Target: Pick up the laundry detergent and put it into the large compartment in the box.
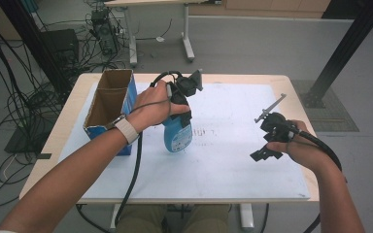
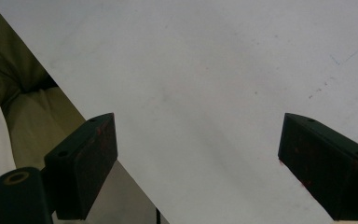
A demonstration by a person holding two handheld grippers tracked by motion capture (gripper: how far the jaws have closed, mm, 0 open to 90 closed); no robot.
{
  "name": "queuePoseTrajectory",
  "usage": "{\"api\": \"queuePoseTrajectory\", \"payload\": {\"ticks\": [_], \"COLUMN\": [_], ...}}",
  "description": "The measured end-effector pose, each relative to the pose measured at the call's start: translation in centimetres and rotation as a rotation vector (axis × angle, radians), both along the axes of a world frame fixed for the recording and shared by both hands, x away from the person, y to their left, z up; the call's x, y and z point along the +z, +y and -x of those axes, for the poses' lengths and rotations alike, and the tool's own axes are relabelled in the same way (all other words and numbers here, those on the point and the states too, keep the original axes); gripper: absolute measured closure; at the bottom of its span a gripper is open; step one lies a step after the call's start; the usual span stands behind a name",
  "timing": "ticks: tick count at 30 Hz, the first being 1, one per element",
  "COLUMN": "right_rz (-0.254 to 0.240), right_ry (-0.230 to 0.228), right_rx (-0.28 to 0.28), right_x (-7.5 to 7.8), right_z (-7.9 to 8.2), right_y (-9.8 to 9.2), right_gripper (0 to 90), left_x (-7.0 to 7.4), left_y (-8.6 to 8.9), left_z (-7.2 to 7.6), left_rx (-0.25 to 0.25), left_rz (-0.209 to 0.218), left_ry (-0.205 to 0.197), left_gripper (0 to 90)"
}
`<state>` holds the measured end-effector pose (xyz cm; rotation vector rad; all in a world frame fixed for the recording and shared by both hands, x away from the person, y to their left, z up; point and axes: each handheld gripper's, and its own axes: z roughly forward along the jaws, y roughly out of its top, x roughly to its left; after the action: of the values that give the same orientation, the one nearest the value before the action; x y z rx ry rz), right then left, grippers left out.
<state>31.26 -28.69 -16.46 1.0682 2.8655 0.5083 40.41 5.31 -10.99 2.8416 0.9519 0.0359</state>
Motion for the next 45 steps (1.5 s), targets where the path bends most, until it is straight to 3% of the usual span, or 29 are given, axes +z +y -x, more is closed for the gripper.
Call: {"api": "queuePoseTrajectory", "payload": {"ticks": [13, 18, 24, 33, 40, 45], "right_rz": [0.005, 0.001, 0.001, -0.002, -0.004, -0.014], "right_ry": [-0.011, -0.017, -0.026, -0.037, -0.048, -0.06], "right_rx": [0.004, 0.007, 0.013, 0.024, 0.03, 0.034], "right_x": [0.4, 0.6, 0.8, 1.1, 1.5, 1.7], "right_z": [0.4, 0.5, 0.6, 0.9, 1.1, 1.4], "right_y": [0.3, 0.3, 0.5, 0.6, 0.6, 0.3], "right_gripper": [11.7, 11.7, 11.7, 11.7, 11.7, 11.7], "left_x": [2.6, 4.0, 5.4, 7.5, 9.4, 10.4], "left_y": [0.6, 0.5, 0.9, 1.1, 1.6, 1.1], "left_z": [0.5, 0.9, 0.9, 1.7, 1.9, 2.4], "left_rx": [0.029, 0.034, 0.071, 0.108, 0.141, 0.152], "left_rz": [-0.009, -0.022, -0.016, -0.022, -0.009, -0.029], "left_ry": [-0.011, -0.033, -0.027, -0.062, -0.068, -0.085], "left_gripper": [38.4, 38.4, 38.3, 38.3, 38.2, 38.2]}}
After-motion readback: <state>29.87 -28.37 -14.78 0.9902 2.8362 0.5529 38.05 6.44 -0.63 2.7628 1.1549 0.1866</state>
